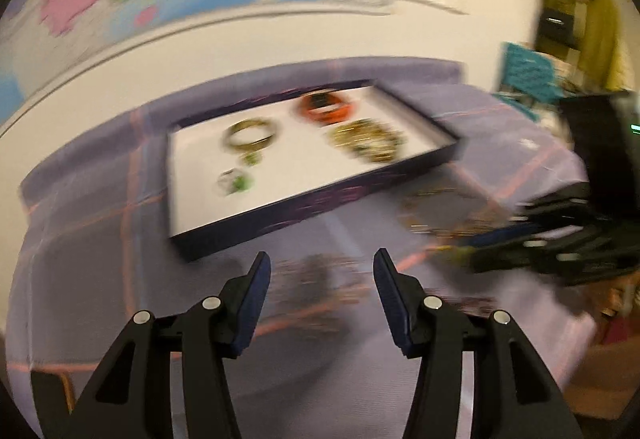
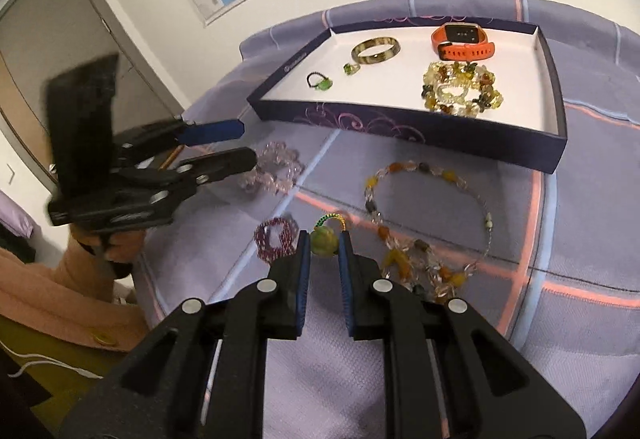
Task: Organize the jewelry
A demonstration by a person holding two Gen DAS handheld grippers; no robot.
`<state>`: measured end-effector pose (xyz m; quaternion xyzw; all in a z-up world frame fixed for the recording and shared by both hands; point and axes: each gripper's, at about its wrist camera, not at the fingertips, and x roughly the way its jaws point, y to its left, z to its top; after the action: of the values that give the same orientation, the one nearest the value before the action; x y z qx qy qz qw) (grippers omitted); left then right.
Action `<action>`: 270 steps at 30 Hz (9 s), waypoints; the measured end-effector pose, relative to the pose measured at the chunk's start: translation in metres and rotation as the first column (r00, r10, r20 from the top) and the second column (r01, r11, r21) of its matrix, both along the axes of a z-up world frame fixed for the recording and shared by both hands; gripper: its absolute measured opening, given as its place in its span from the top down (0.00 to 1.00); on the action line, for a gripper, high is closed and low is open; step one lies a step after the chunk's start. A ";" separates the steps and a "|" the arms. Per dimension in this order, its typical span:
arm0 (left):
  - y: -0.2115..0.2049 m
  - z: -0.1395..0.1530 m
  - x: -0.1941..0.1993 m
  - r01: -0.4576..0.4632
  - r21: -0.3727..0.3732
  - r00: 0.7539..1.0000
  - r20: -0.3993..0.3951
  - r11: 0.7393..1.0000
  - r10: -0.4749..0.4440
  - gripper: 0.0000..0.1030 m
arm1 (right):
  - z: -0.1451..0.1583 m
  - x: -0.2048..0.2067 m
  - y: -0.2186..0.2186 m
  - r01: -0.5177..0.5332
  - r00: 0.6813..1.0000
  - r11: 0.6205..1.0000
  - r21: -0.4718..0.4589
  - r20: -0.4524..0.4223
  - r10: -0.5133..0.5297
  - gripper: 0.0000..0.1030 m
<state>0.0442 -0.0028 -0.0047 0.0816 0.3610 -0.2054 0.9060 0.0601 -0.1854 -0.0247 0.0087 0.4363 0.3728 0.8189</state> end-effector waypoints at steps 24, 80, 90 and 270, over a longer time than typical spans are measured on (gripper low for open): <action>-0.076 -0.036 0.003 0.228 0.035 0.969 -0.110 0.973 -0.223 0.58 | -0.005 0.003 -0.026 0.202 0.976 0.970 -0.133 0.116 -0.187 0.43; -0.017 0.032 0.030 0.019 -0.111 1.000 0.000 0.994 -0.019 0.86 | 0.080 0.029 -0.043 0.183 0.961 0.970 0.159 0.180 -0.211 0.85; -0.010 0.034 0.039 -0.014 -0.105 1.000 0.002 0.994 0.014 0.86 | 0.081 0.045 -0.036 0.184 0.960 0.971 0.156 0.184 -0.211 0.85; -0.025 -0.032 -0.009 0.002 -0.071 0.988 -0.153 0.997 -0.013 0.90 | -0.008 0.014 0.004 0.174 0.979 0.965 -0.196 0.144 -0.147 0.48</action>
<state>0.0352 -0.0276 -0.0366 0.0348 0.4216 -0.2272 0.8772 0.0740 -0.1817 -0.0322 -0.0656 0.4172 0.2572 0.8692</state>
